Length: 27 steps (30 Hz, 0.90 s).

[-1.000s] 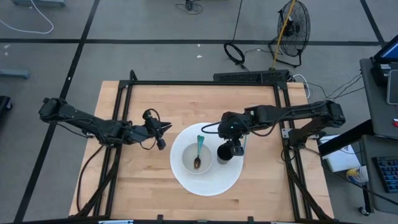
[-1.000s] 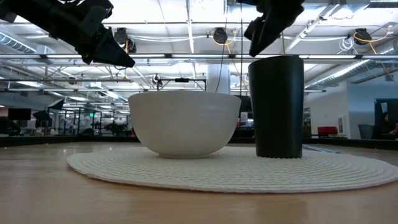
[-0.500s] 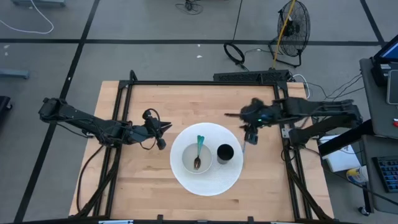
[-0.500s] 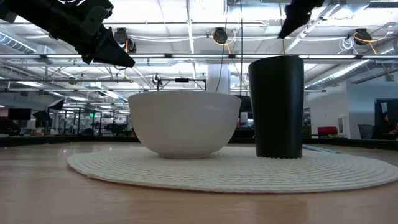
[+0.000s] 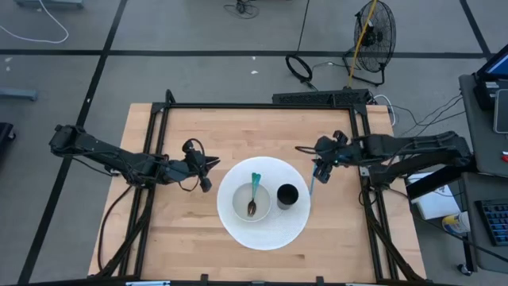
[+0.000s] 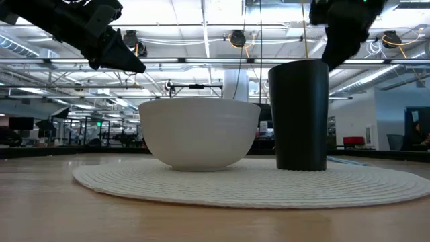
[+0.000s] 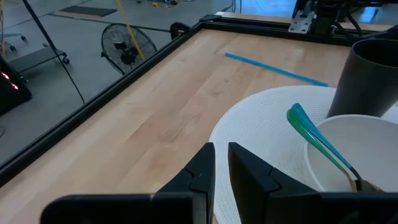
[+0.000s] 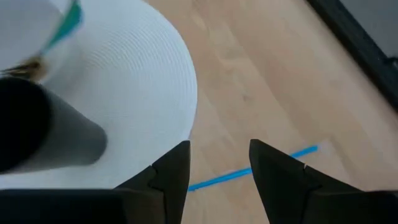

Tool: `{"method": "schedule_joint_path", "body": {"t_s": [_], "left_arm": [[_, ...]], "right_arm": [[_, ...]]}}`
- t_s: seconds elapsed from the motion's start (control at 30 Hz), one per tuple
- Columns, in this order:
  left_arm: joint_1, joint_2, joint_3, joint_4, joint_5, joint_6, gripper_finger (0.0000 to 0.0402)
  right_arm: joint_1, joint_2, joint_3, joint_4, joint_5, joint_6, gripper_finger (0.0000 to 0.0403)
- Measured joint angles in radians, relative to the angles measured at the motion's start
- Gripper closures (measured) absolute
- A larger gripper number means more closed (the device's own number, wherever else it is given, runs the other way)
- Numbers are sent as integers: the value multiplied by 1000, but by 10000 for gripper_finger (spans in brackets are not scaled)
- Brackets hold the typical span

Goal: Pick & Place Utensil
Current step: Put the blue straw into the black cup on the white mat

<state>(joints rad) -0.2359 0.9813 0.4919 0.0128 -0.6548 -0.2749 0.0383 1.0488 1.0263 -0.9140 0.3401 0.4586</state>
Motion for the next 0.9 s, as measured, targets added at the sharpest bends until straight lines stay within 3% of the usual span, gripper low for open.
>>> {"method": "schedule_joint_path", "body": {"t_s": [0.17,0.37,0.63,0.9], "left_arm": [[0,0,0,0,0,1,350],[0,0,0,0,1,1,350],[0,0,0,-1,2,7,350],[0,0,0,-1,1,8,350]], "right_arm": [[-105,-2,-134,104,6,152,249],[-274,-1,-250,203,-2,192,237],[-503,34,-262,264,-36,199,206],[-582,193,-263,289,-134,237,205]]}}
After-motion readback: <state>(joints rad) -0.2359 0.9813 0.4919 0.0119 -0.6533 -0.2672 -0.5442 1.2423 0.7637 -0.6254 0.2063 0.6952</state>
